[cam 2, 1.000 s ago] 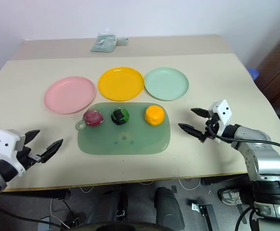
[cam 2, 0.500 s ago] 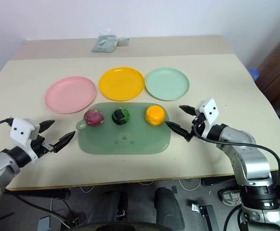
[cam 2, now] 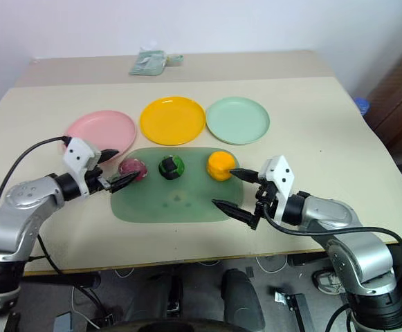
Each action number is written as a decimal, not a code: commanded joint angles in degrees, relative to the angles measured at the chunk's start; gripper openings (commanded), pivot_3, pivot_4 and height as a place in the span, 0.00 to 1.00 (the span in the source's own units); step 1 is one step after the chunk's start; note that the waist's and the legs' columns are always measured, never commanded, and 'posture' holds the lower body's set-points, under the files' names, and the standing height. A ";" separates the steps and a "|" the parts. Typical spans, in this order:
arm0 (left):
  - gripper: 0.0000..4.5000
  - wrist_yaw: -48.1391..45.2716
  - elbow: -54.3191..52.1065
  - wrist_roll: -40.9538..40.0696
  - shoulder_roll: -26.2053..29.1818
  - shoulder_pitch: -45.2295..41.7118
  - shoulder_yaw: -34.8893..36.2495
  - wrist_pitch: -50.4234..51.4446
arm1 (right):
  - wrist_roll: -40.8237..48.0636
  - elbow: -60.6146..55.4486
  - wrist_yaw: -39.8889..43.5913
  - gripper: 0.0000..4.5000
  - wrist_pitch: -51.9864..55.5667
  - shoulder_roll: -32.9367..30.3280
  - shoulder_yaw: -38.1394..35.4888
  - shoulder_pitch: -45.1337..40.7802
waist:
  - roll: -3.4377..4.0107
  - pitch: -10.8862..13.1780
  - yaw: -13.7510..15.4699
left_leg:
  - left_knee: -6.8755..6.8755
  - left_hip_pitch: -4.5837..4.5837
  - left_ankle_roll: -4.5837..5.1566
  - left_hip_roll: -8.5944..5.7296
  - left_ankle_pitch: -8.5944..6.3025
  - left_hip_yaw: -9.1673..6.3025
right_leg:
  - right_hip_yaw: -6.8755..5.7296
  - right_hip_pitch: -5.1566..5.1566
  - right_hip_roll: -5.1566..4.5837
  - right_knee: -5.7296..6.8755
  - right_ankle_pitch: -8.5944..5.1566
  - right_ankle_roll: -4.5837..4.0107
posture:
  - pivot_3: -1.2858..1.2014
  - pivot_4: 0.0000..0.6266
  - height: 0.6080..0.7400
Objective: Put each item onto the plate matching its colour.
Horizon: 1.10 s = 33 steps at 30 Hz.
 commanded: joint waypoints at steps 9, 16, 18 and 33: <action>1.00 -0.92 2.53 4.02 -0.06 -3.01 -4.02 1.20 | 1.77 -5.16 -3.02 0.99 0.05 0.74 0.72 0.70 | -0.01 0.00 0.12 | 0.01 -0.01 0.00 0.02 0.00 -0.02 | 0.00 0.00 0.00 0.02 0.00 0.00 | 0.52 0.24 1.00; 0.72 0.41 2.31 3.27 -0.77 -1.32 -1.52 0.43 | 1.86 -4.63 -3.20 1.00 -0.04 0.65 1.11 -0.48 | -0.01 0.00 -0.02 | 0.01 0.00 0.00 0.03 0.00 -0.03 | 0.00 -0.01 0.00 0.04 0.00 0.01 | 0.52 0.24 1.00; 0.72 1.56 1.17 0.96 -1.99 -0.72 1.17 2.19 | 1.75 -4.32 -3.07 1.00 -0.18 0.55 1.11 -0.82 | -0.01 0.00 -0.04 | 0.01 0.00 0.00 0.04 0.00 -0.03 | 0.00 -0.01 0.00 0.04 0.00 0.01 | 0.52 0.24 1.00; 0.72 29.78 9.41 11.01 -12.06 -13.43 7.53 3.64 | 0.31 -1.10 -2.30 1.00 -1.40 1.69 3.77 -5.24 | -0.11 -0.03 0.70 | 0.07 0.01 0.00 -0.08 0.01 -0.07 | -0.01 0.02 0.00 0.12 0.14 0.25 | 0.52 0.24 1.00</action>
